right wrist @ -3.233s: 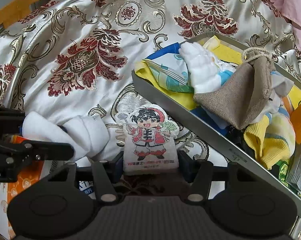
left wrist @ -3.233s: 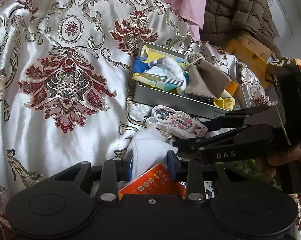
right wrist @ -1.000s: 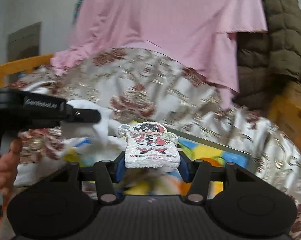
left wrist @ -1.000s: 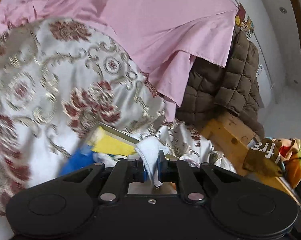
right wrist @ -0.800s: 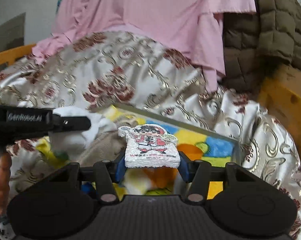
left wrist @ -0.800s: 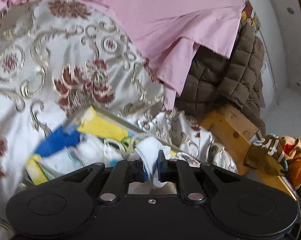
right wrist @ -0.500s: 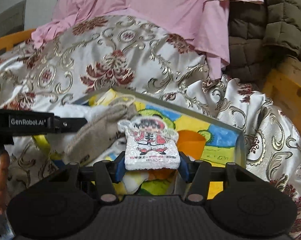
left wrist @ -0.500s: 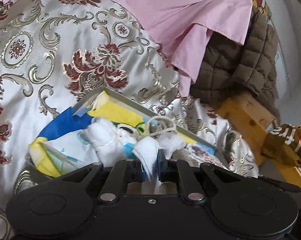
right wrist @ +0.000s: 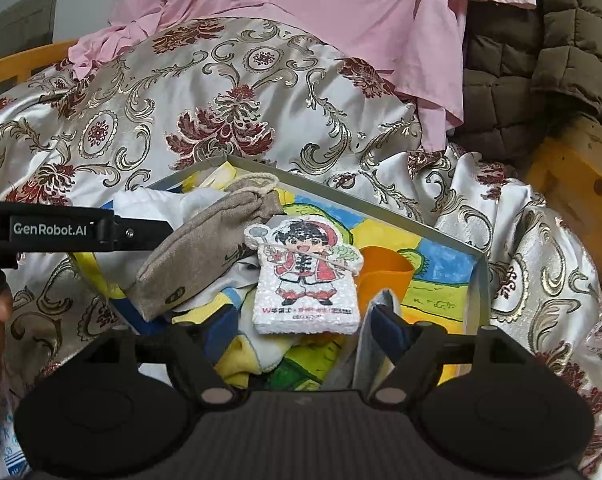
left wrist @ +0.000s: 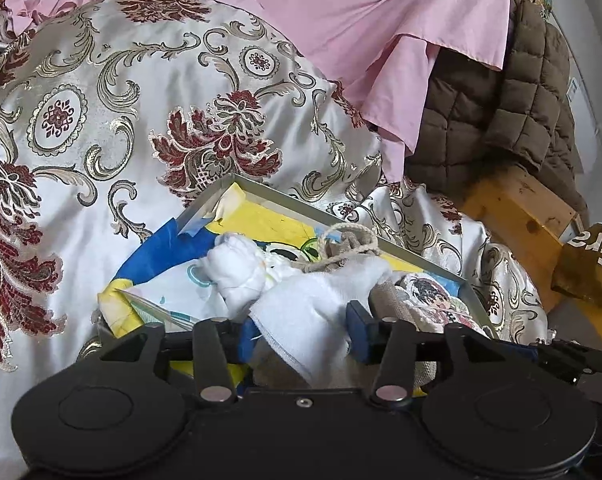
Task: Organize soft objects
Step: 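Open the left tool to drop the cloth while the right tool releases the packet into the tray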
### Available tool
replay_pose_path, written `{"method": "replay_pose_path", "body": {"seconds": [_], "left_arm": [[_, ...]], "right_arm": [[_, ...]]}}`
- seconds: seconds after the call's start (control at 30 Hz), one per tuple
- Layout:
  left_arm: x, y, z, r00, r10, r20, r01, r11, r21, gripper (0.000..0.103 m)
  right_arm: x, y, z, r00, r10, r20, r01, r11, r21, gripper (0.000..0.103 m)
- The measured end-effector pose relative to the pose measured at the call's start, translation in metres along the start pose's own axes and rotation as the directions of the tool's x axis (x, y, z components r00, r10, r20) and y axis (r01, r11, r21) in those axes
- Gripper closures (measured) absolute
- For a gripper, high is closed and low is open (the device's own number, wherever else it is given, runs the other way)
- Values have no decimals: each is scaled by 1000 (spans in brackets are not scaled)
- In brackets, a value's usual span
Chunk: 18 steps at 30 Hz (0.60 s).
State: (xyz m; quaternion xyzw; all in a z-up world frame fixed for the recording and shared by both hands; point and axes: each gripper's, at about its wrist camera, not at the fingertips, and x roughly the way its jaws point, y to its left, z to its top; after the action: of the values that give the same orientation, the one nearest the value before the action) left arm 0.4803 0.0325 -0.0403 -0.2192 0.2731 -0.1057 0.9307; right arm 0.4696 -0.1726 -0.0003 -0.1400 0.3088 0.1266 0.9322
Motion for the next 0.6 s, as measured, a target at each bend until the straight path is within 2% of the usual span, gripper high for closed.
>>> {"method": "replay_pose_path", "body": {"seconds": [0.2,0.6], "left_arm": [[-12,-8,0,1000,-2,20,2,1000,29,34],[-52,-17,0,998,38,57,-42,996,80,18]], "right_arm": [[-14,-7,1,1000,-17,22,17,1000,25,18],[-52,-22,4,995,-62,73,50,986,160,7]]}}
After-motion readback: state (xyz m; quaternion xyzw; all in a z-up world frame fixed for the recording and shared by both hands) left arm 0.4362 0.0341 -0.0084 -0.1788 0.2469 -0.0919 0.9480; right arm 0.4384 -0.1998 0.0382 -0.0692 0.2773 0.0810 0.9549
